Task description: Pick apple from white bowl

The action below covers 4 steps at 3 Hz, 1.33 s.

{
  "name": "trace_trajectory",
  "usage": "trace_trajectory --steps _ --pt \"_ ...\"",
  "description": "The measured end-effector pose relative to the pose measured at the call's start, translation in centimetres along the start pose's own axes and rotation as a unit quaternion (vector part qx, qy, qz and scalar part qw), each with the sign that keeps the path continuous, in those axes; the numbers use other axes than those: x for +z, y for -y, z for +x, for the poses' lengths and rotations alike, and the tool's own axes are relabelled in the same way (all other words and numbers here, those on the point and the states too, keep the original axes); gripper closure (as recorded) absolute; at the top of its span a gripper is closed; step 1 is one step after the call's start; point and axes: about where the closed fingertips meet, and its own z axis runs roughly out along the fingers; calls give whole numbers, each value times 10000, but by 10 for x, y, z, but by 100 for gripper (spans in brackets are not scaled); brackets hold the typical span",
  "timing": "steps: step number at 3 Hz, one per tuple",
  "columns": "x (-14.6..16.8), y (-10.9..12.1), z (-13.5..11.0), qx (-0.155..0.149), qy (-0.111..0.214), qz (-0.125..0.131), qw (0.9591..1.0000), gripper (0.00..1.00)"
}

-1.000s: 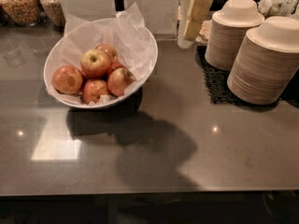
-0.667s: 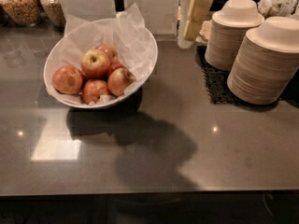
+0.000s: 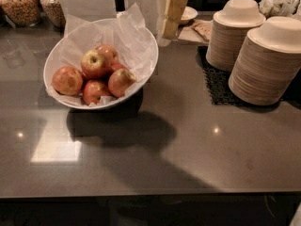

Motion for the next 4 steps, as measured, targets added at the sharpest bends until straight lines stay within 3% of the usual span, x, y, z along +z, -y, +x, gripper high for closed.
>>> trace_trajectory --steps 4 --pt "12 9 -9 -144 158 -66 9997 0"
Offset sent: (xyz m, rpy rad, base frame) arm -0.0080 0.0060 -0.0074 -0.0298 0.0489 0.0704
